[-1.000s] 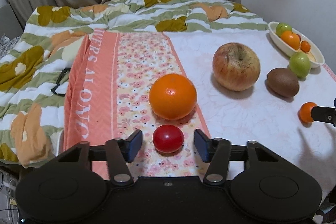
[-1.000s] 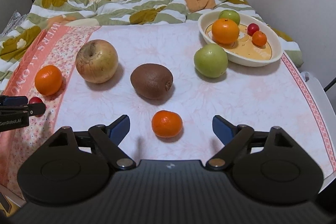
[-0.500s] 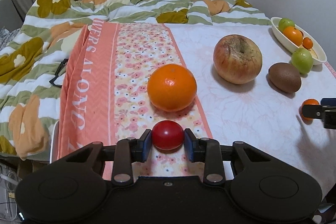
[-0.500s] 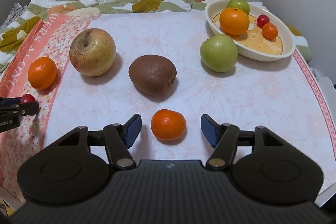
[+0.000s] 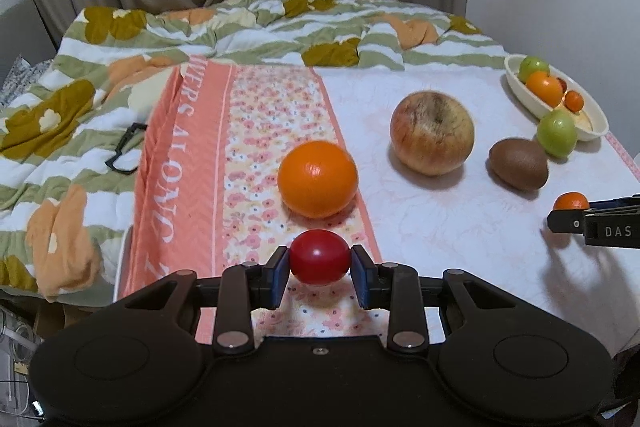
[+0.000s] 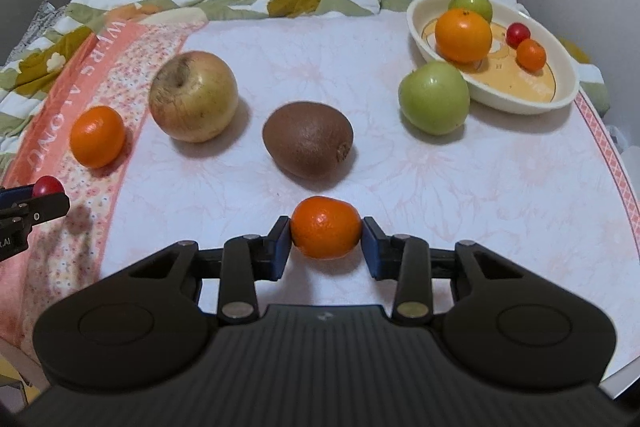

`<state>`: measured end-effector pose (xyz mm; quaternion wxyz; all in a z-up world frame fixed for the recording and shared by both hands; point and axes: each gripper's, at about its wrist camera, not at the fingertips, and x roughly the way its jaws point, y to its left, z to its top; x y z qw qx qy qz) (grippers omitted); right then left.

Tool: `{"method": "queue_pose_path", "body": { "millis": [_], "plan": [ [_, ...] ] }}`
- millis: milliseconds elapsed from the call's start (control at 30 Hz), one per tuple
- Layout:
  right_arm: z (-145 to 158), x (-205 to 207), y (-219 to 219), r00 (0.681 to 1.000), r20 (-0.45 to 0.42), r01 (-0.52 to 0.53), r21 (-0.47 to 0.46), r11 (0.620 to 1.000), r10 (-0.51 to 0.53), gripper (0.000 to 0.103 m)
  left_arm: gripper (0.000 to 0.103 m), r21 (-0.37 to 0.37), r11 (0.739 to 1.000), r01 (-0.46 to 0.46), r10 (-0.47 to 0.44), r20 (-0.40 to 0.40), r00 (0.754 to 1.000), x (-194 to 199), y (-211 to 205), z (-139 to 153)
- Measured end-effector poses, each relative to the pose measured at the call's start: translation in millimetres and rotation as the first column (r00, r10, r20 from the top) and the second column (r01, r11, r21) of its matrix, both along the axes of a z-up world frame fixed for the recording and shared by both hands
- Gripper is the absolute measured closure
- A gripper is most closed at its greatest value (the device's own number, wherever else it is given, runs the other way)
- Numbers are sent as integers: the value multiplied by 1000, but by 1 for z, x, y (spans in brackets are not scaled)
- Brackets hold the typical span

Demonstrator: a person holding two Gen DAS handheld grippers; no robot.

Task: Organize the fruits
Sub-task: 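Carry the tomato with the left tool toward the cream bowl while the right tool carries the mandarin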

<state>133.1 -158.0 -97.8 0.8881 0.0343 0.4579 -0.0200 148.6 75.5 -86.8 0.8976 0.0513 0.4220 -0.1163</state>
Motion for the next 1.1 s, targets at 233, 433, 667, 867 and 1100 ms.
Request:
{"method": "queue_pose_path", "body": {
  "millis": [233,433,667,867,1100],
  "plan": [
    [23,-13,1,999,46,-13,-4,1000,14,50,67,-19,1000,0,1,49,999,-13,-3,22],
    [46,-28,-7,997,77,2,-2,1000,-2,50,67,-38,999,-1,5,106,994,-28,-11,45],
    [71,-43,-38,995,104,-7,19,1000,5,50,67,-29,999,-33,37,158,987,-45,-35,70],
    [90,-52,-81,990,123,-76,32,997,71,50,67,-36,994,-103,108,168,980,-59,-75,86],
    [108,-51,-143,978,169,-129,31,991,122,50,67,-49,992,-113,120,179,977,-61,-141,94]
  ]
}}
